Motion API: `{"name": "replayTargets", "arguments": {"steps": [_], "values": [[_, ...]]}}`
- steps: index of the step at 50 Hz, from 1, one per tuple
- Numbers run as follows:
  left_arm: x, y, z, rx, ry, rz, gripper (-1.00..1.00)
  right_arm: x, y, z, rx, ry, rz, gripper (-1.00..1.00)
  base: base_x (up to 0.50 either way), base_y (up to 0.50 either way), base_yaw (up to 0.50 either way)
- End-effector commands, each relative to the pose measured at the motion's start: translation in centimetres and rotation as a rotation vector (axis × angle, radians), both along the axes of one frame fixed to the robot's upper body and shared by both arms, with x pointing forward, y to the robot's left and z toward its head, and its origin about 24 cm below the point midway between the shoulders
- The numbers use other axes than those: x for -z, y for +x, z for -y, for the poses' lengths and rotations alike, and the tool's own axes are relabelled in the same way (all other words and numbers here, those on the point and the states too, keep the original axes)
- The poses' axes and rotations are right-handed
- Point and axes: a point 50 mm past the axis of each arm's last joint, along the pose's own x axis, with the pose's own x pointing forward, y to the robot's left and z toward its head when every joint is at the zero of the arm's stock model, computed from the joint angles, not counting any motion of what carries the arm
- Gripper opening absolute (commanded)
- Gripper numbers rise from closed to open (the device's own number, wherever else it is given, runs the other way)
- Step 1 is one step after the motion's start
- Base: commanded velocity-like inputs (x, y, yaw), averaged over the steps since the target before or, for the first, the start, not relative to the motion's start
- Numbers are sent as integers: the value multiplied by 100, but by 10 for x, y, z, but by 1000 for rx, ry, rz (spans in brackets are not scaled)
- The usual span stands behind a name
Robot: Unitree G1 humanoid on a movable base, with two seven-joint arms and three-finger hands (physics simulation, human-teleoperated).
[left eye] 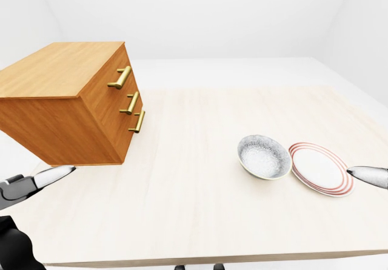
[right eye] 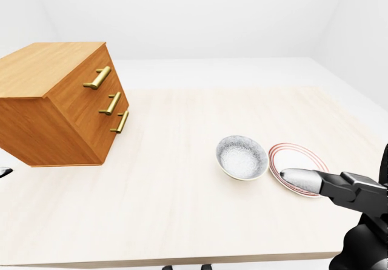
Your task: Put the bowl on top of the cabinet.
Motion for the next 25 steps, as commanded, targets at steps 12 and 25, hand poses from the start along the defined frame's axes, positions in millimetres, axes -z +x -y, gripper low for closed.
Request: {"name": "replayTargets", "arguments": {"steps": [12,25], "values": [[0,-1,0,-1,3,1,100,2,2,-1,-4,-4,-16,100,2,50,0],[0,0,0,1,4,-2,100,2,4,-3,-8,-5,-17,100,3,50,0]]}}
